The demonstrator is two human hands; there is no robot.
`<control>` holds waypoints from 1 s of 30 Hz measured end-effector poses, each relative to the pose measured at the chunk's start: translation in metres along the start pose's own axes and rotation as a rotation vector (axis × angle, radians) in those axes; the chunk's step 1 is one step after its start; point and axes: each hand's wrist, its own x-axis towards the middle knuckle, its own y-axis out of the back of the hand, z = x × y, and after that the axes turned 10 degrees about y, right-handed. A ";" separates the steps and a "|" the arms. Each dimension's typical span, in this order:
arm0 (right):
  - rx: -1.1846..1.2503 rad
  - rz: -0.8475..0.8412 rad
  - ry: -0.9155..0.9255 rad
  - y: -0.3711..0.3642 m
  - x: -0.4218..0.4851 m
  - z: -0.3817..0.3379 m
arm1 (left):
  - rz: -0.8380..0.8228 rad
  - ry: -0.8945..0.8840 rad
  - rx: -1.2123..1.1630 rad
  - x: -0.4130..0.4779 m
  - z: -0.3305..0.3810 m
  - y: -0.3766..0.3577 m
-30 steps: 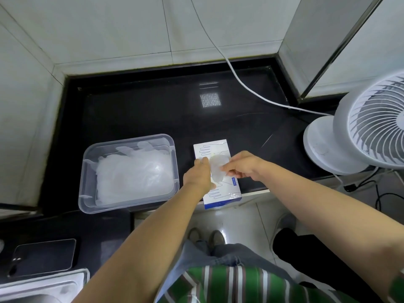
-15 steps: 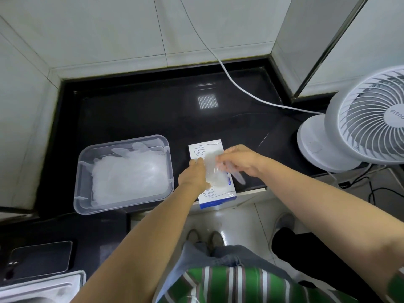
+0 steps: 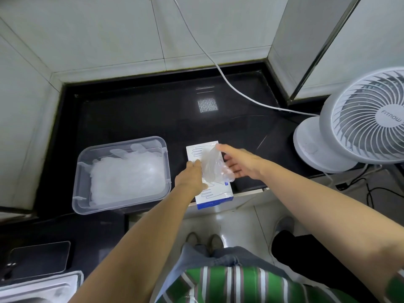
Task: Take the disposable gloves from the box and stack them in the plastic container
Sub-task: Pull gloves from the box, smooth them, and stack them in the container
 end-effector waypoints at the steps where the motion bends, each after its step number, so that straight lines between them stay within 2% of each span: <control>1: -0.050 -0.042 -0.019 -0.002 -0.002 0.002 | 0.004 0.003 -0.002 0.000 0.000 -0.001; 3: -0.083 -0.042 0.040 -0.009 -0.003 0.002 | 0.004 0.004 -0.003 0.000 -0.001 -0.002; 6: -0.030 0.141 0.197 -0.019 0.006 0.003 | 0.010 0.005 -0.011 -0.001 -0.001 -0.003; 8: -0.064 0.179 0.217 -0.019 0.012 0.003 | 0.021 0.008 -0.016 -0.001 0.001 -0.003; 16: 0.218 0.098 0.474 0.003 0.009 -0.012 | 0.020 0.013 0.005 -0.002 0.005 -0.003; 19: 0.458 0.004 0.433 0.012 0.008 -0.013 | 0.009 0.014 0.028 0.000 0.005 -0.003; 22: 0.432 -0.011 0.369 0.013 0.003 -0.009 | -0.015 0.013 -0.002 0.001 0.005 0.001; 24: 0.401 0.007 0.374 0.011 0.004 0.000 | 0.056 0.033 -0.167 0.004 0.006 0.008; 26: 0.410 0.033 0.395 0.007 0.005 0.003 | 0.101 0.119 -0.505 0.006 0.008 0.018; 28: 0.413 0.033 0.413 0.003 0.005 0.004 | 0.009 0.227 -0.995 -0.001 0.014 0.029; 30: 0.420 -0.023 0.420 -0.002 0.007 0.005 | -0.144 0.268 -1.299 -0.007 0.019 0.043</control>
